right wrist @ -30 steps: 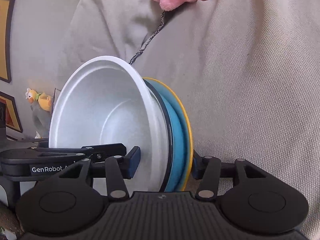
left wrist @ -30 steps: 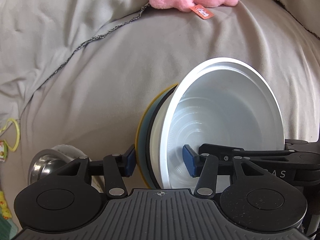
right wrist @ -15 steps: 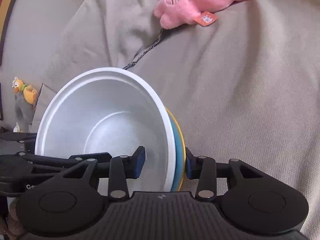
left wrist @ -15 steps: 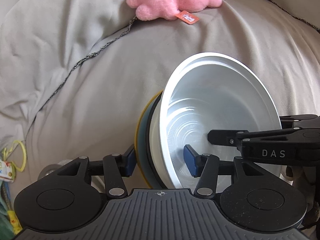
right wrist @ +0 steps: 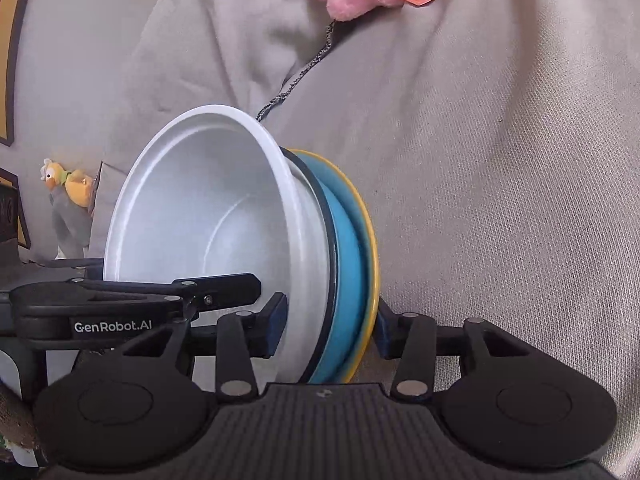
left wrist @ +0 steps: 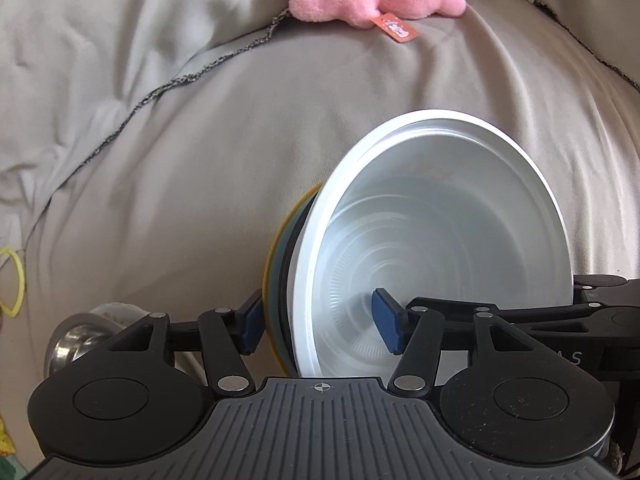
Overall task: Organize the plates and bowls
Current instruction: 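Lift the bowl stack with both grippers and tilt it on its side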
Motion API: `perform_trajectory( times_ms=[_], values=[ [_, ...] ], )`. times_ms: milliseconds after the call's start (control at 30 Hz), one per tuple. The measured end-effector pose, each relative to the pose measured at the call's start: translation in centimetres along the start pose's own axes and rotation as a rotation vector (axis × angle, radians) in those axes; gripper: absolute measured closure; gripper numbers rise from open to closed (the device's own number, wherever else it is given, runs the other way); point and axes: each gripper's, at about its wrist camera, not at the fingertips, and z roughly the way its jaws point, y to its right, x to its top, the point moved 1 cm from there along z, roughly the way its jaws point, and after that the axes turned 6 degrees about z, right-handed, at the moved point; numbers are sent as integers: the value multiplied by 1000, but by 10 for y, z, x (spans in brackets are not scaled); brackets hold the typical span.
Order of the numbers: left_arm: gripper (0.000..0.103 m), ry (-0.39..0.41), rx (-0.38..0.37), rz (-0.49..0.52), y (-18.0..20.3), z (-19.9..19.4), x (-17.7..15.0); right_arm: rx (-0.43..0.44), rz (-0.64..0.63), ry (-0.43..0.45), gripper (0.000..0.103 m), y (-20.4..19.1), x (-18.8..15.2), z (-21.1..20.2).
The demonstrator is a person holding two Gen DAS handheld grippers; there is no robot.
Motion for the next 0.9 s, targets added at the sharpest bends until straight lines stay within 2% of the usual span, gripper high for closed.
perform_trajectory(
  times_ms=[300, 600, 800, 900],
  values=[
    [47, 13, -38, -16, -7, -4, -4, -57, -3, 16, 56, -17, -1, 0],
    [47, 6, -51, -29, -10, -5, -7, -74, 6, 10, 56, -20, -2, -5],
    [49, -6, -59, -33, -12, 1, -12, -93, -50, 21, 56, -21, -5, 0],
    [50, 1, -62, -31, -13, 1, -12, -82, 17, 24, 58, -14, -3, -1]
  ],
)
